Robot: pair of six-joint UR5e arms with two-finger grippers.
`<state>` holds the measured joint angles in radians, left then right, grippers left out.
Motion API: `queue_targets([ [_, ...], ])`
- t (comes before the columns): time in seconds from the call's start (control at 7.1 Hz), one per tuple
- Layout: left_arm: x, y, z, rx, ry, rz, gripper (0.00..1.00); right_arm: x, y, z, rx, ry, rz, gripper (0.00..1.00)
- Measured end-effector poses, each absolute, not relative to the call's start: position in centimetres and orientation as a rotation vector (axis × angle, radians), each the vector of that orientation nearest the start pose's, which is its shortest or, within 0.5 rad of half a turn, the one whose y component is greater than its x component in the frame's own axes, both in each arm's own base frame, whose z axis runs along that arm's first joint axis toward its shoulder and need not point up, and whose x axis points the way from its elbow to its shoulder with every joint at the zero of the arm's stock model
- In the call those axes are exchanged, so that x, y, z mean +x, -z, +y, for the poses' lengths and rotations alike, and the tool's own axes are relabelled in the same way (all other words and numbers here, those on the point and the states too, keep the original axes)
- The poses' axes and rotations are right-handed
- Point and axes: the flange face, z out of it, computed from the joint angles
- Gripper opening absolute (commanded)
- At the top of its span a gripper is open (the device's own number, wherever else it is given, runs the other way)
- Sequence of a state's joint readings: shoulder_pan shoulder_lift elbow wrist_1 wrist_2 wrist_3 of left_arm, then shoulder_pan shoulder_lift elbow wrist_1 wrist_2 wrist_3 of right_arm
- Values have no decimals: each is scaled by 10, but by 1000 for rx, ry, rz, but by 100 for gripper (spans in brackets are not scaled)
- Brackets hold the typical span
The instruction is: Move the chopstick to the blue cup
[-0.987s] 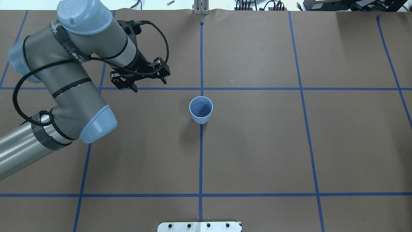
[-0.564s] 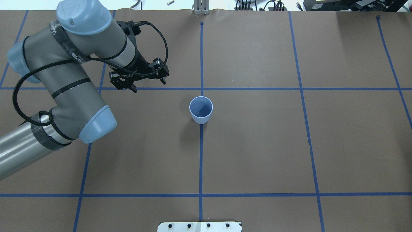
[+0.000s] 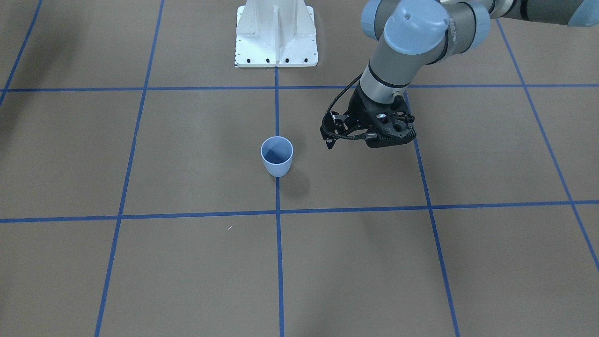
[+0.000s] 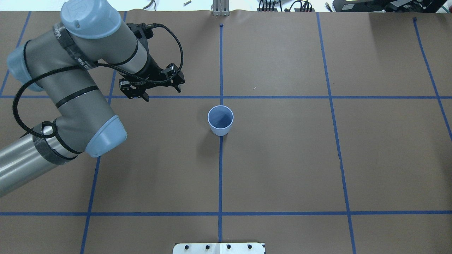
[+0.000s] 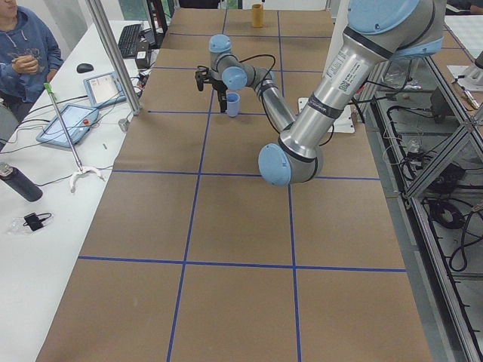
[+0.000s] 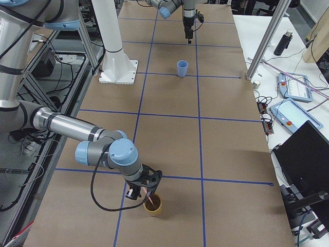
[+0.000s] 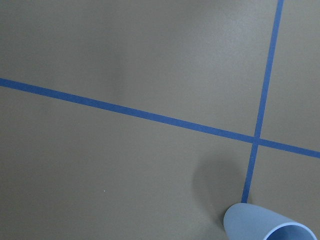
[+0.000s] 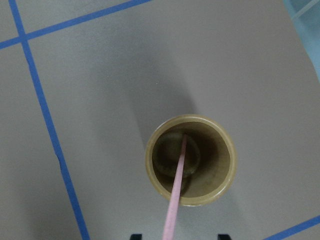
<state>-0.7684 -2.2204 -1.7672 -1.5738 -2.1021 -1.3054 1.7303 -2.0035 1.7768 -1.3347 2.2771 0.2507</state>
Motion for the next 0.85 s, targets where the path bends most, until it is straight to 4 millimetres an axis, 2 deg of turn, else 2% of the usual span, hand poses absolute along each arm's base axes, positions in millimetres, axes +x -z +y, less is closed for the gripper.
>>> queue_targets([
  [0.14, 408, -190, -509, -25, 239, 966, 98, 115, -712, -289, -29, -392, -731, 57],
  [0.28, 407, -191, -509, -24, 239, 966, 98, 113, -712, -289, -34, -394, -744, 36],
  [0.42, 407, -191, -509, -24, 239, 966, 98, 113, -713, -288, -37, -395, -750, 0],
  [0.85, 407, -191, -509, -25, 241, 966, 98, 113, -714, -289, -32, -385, -753, 0],
])
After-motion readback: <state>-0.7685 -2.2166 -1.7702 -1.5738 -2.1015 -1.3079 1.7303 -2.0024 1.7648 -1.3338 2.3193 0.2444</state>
